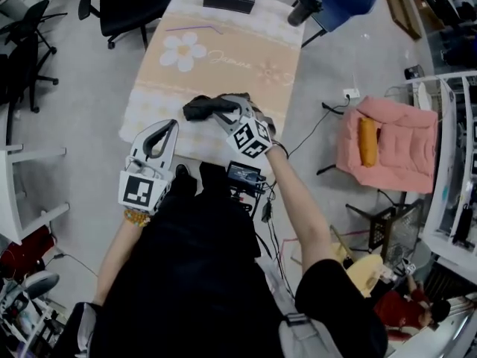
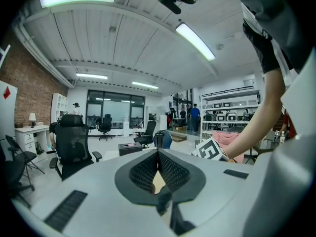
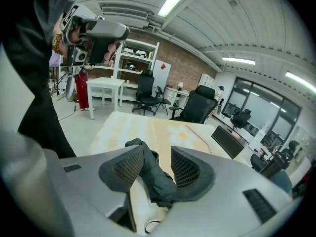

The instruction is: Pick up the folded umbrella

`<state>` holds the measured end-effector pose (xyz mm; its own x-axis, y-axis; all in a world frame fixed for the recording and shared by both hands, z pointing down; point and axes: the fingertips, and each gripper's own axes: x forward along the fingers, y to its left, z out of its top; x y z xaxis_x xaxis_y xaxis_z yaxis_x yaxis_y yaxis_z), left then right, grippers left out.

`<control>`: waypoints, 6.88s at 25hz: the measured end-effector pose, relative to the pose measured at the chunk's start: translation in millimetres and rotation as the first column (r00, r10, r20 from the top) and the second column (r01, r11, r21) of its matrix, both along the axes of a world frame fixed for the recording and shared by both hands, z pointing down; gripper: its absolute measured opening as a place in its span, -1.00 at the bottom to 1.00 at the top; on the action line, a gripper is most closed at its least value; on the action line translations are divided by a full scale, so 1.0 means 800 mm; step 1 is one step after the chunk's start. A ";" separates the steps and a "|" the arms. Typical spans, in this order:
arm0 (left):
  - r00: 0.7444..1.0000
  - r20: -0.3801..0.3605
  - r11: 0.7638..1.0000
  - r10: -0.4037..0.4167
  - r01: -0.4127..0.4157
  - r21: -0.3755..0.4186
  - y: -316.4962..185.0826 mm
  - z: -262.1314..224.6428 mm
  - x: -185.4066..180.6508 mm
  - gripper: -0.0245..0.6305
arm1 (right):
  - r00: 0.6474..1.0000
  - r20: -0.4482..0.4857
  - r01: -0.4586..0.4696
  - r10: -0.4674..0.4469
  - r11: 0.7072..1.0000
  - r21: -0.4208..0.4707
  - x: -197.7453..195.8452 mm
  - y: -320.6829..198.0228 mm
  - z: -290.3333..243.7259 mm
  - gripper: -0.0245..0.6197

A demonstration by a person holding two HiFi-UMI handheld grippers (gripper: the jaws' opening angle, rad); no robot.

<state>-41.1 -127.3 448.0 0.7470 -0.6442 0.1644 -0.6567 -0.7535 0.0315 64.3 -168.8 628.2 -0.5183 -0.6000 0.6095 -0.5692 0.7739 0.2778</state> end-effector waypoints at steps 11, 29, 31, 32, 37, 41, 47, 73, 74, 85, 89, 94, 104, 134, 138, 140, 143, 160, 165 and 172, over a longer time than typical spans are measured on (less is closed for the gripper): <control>0.999 0.026 0.999 -0.033 0.033 -0.009 -0.007 0.012 0.021 -0.88 | 0.968 -0.163 0.173 -0.190 0.978 -0.112 0.011 -0.009 0.077 -0.11; 0.995 0.028 0.995 -0.099 0.100 -0.025 -0.026 0.014 0.012 -0.88 | 0.894 -0.285 0.279 -0.347 0.926 -0.252 0.014 -0.023 0.150 -0.03; 0.994 0.031 0.994 -0.107 0.108 -0.027 -0.029 0.016 0.010 -0.88 | 0.891 -0.286 0.281 -0.353 0.923 -0.263 0.014 -0.026 0.155 -0.03; 0.993 0.034 0.993 -0.110 0.111 -0.029 -0.031 0.016 0.009 -0.88 | 0.890 -0.285 0.281 -0.355 0.921 -0.269 0.014 -0.028 0.157 -0.03; 0.990 0.039 0.991 -0.133 0.134 -0.031 -0.041 0.019 0.000 -0.88 | 0.890 -0.283 0.273 -0.357 0.915 -0.297 0.011 -0.038 0.168 -0.03; 0.988 0.039 0.988 -0.149 0.150 -0.041 -0.048 0.024 -0.006 -0.88 | 0.886 -0.283 0.273 -0.367 0.907 -0.320 0.013 -0.045 0.174 -0.03; 0.985 0.037 0.985 -0.166 0.168 -0.037 -0.054 0.022 -0.011 -0.88 | 0.889 -0.259 0.281 -0.377 0.897 -0.341 0.009 -0.045 0.173 -0.03; 0.978 0.016 0.978 -0.209 0.210 -0.013 -0.062 0.010 -0.039 -0.88 | 0.878 -0.304 0.236 -0.370 0.886 -0.398 0.006 -0.039 0.178 -0.13; 0.978 0.015 0.978 -0.209 0.209 -0.012 -0.062 0.009 -0.040 -0.88 | 0.880 -0.307 0.228 -0.362 0.890 -0.396 0.006 -0.038 0.177 -0.13; 0.978 0.003 0.978 -0.209 0.209 -0.004 -0.064 0.005 -0.048 -0.88 | 0.934 -0.242 0.144 -0.263 0.897 -0.417 0.007 -0.035 0.170 -0.17; 0.978 -0.001 0.978 -0.206 0.206 -0.003 -0.064 0.004 -0.049 -0.88 | 0.946 -0.225 0.121 -0.231 0.902 -0.415 0.004 -0.034 0.164 -0.17; 0.981 -0.005 0.981 -0.196 0.196 -0.001 -0.063 0.003 -0.046 -0.88 | 0.962 -0.203 0.088 -0.181 0.914 -0.396 0.006 -0.037 0.154 -0.19; 0.984 -0.010 0.985 -0.175 0.175 0.002 -0.065 -0.001 -0.043 -0.88 | 0.987 -0.154 -0.020 -0.040 0.929 -0.370 0.013 -0.050 0.132 -0.22; 0.995 0.010 0.995 -0.102 0.102 0.014 -0.068 0.000 -0.032 -0.88 | 0.973 0.082 -0.193 0.216 0.955 -0.225 0.016 -0.078 0.047 -0.23; 0.995 0.019 0.995 -0.100 0.100 0.008 -0.069 0.000 -0.029 -0.88 | 0.970 0.097 -0.201 0.224 0.958 -0.203 0.020 -0.082 0.035 -0.23; 0.995 0.019 0.995 -0.096 0.096 0.008 -0.070 0.000 -0.028 -0.88 | 0.967 0.108 -0.207 0.230 0.959 -0.191 0.021 -0.084 0.027 -0.23; 0.996 0.019 0.996 -0.090 0.090 0.006 -0.071 0.001 -0.027 -0.88 | 0.964 0.125 -0.211 0.233 0.963 -0.168 0.020 -0.087 0.013 -0.23; 0.999 -0.004 0.999 -0.041 0.041 0.031 -0.076 -0.007 -0.011 -0.88 | 0.941 0.215 -0.258 0.260 0.965 -0.040 0.022 -0.097 -0.064 -0.23; 0.999 -0.005 0.999 -0.032 0.032 0.041 -0.080 -0.017 -0.004 -0.88 | 0.937 0.224 -0.275 0.269 0.961 -0.006 0.027 -0.097 -0.084 -0.23; 1.000 -0.012 0.998 -0.014 0.015 0.055 -0.086 -0.025 0.004 -0.88 | 0.930 0.249 -0.291 0.271 0.956 0.045 0.026 -0.097 -0.117 -0.23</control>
<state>-38.2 -195.9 427.9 0.7392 -0.6628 0.1198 -0.6673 -0.7447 -0.0026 85.4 -246.1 535.0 -0.4452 -0.7837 0.4332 -0.8169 0.5536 0.1619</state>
